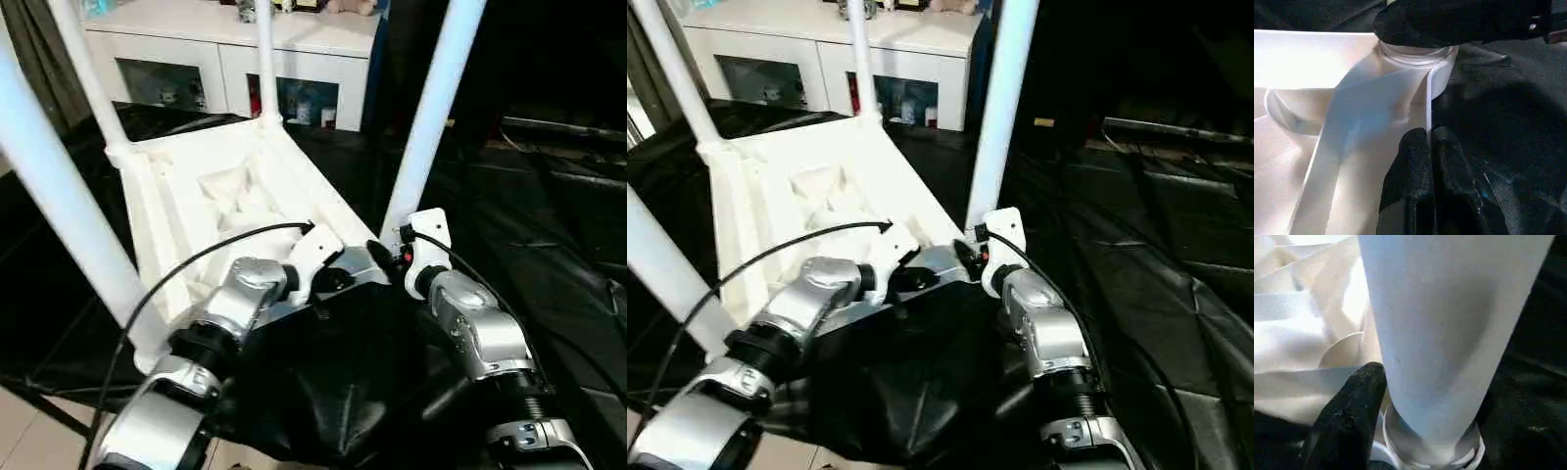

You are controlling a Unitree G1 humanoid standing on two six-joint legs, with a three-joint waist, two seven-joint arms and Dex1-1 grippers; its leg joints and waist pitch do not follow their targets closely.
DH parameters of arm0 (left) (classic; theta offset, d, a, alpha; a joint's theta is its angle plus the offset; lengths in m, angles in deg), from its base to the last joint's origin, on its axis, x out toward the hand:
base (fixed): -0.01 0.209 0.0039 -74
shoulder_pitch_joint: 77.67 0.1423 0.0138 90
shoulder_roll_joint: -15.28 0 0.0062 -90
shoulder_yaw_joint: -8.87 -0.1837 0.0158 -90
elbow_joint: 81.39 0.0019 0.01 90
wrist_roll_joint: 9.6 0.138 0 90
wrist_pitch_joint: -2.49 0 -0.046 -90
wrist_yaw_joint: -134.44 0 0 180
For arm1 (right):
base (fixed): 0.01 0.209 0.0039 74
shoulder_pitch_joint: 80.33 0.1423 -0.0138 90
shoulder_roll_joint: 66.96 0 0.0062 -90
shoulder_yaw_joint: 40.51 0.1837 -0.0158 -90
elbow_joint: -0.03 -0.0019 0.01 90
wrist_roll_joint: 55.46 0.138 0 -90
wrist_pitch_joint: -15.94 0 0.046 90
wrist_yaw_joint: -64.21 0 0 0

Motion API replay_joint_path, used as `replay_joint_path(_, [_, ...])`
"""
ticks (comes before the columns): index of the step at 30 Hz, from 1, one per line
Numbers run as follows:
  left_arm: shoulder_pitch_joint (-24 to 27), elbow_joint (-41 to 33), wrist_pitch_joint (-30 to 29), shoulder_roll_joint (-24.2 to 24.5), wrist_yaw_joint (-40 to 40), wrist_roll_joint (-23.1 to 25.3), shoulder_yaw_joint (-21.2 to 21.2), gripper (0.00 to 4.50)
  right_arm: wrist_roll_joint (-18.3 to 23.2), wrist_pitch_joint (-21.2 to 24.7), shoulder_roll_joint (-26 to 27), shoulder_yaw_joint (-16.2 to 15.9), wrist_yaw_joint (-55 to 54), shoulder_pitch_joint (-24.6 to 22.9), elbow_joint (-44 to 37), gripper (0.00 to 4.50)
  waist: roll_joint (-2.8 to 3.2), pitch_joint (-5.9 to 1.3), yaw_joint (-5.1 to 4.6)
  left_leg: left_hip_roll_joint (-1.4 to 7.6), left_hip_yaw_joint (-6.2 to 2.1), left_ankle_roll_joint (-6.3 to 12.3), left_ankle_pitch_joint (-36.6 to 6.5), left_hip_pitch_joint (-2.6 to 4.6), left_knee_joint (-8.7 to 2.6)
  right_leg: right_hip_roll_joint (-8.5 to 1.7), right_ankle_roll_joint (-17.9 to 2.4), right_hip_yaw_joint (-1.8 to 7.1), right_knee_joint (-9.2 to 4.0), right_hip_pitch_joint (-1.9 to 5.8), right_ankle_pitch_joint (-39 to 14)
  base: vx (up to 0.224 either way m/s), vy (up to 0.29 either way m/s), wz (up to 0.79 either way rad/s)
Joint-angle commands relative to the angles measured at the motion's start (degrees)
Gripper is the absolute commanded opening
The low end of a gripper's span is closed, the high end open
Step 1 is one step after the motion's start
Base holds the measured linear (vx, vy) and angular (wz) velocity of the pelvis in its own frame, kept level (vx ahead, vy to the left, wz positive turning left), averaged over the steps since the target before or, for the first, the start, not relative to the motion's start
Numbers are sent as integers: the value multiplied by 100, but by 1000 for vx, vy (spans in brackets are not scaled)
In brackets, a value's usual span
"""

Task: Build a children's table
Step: Rotate leg to tighten

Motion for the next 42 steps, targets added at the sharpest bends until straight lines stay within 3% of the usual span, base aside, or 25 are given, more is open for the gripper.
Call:
replay_joint_path(1, [55,-33,226,10,313,-93,-117,0,279,91,-39,-975,1322,-125,-345,300,-63,-271,41,155,-57,88,-1647,-43,-395,-308,-703,234,-506,245,-1959,0,0,0])
replay_joint_path(4, [88,-36,281,139,542,-111,-126,0,319,-10,-345,-1102,1791,-230,-565,300,-50,-289,40,161,-35,131,-1418,-36,-364,-299,-902,234,-449,247,-1474,0,0,0])
replay_joint_path(10, [327,-485,332,777,2085,-420,-289,0,777,219,-1387,-1112,3250,-539,-1279,300,-45,-317,115,201,-19,359,-1109,-42,-319,-286,-1225,221,-340,283,-750,0,0,0])
replay_joint_path(13, [444,-735,208,1059,2704,-560,-377,0,827,282,-1793,-1196,3806,-635,-1444,300,-31,-288,126,219,-1,343,-1331,-29,-337,-287,-1308,218,-366,252,-991,0,0,0])
replay_joint_path(14, [491,-834,136,1188,2946,-604,-426,0,854,300,-1896,-1199,3949,-648,-1475,300,-75,-286,132,226,6,322,-1387,-18,-336,-295,-1292,222,-379,241,-1116,0,0,0])
replay_joint_path(16, [548,-940,56,1338,3221,-643,-475,0,878,317,-1995,-1209,4099,-652,-1510,300,-46,-276,163,238,-1,234,-1492,-5,-355,-304,-1269,235,-386,219,-1386,0,0,0])
replay_joint_path(21, [678,-1190,-112,1481,3507,-760,-504,0,938,384,-2088,-1350,4292,-636,-1605,300,-80,-281,227,235,-2,171,-1413,-7,-355,-308,-1263,247,-357,216,-1244,0,0,0])
replay_joint_path(22, [700,-1231,-125,1481,3504,-762,-499,0,936,399,-2090,-1387,4330,-630,-1609,275,-85,-288,234,240,-9,166,-1361,-15,-353,-324,-1261,247,-345,226,-1214,0,0,0])
replay_joint_path(27, [745,-1418,-248,1456,3391,-792,-470,0,914,414,-1996,-1518,4428,-544,-1495,239,-114,-273,240,225,-8,156,-1303,-20,-352,-319,-1228,245,-351,221,-1187,0,0,0])
replay_joint_path(33, [734,-1427,-251,1450,3267,-766,-416,0,915,378,-1954,-1505,4352,-508,-1453,217,-108,-266,222,219,-13,117,-1368,-17,-354,-319,-1151,249,-370,220,-1382,0,0,0])
replay_joint_path(35, [669,-1244,-173,1326,2886,-708,-294,0,860,353,-1822,-1392,4032,-509,-1349,215,-104,-266,211,217,-11,102,-1392,-15,-352,-312,-1156,249,-372,213,-1367,0,0,0])
replay_joint_path(36, [580,-1024,-124,1168,2364,-629,-148,0,733,333,-1614,-1250,3519,-485,-1156,214,-65,-251,188,205,-9,58,-1468,-13,-354,-306,-1146,250,-392,203,-1455,0,0,0])
replay_joint_path(39, [387,-607,-123,881,1372,-479,76,0,448,307,-1103,-880,2208,-373,-619,206,-62,-221,115,172,-48,-163,-1735,-20,-388,-314,-925,228,-446,201,-2126,0,0,0])
replay_joint_path(41, [282,-405,-161,705,843,-409,169,0,346,326,-780,-608,1382,-292,-302,202,-97,-240,35,155,-71,-227,-1812,-20,-390,-318,-809,208,-468,223,-2327,0,0,0])
replay_joint_path(42, [213,-287,-194,584,523,-383,229,0,307,345,-585,-438,884,-246,-138,200,-46,-224,-1,150,-75,-218,-1873,-12,-397,-305,-764,202,-500,192,-2408,0,0,0])
